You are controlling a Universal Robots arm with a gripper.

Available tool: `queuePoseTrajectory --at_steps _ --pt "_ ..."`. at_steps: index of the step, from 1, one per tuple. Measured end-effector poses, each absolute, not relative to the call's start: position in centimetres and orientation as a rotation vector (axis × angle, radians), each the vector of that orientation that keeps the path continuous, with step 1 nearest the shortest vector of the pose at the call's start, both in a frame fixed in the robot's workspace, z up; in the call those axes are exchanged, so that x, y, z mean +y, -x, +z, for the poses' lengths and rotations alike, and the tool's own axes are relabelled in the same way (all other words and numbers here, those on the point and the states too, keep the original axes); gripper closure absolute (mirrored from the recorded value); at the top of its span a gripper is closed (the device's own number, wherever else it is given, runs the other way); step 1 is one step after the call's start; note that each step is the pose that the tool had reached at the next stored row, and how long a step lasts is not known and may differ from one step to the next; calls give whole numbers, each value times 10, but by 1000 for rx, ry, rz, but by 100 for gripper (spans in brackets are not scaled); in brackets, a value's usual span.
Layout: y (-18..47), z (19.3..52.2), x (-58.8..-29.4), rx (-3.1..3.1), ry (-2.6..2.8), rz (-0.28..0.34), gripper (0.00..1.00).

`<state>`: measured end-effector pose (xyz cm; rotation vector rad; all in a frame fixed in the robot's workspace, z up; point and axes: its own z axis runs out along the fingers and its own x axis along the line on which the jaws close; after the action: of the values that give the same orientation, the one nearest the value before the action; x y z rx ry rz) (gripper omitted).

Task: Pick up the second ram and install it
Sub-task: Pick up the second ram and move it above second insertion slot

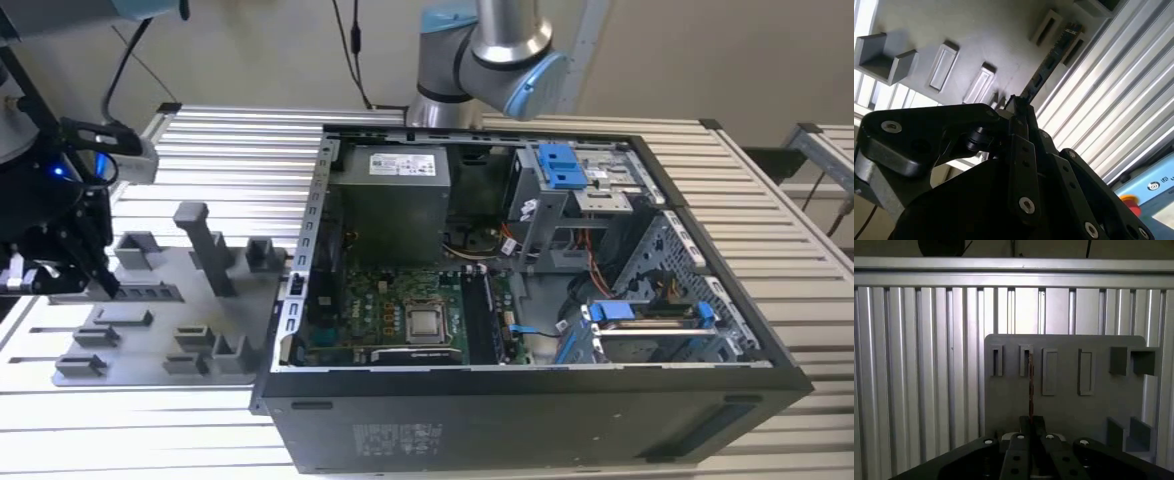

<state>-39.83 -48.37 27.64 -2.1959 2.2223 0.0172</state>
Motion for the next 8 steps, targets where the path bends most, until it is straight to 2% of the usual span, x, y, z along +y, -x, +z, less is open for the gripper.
queuePoseTrajectory --at_steps 8 --pt "398 284 -484 2222 2196 16 86"
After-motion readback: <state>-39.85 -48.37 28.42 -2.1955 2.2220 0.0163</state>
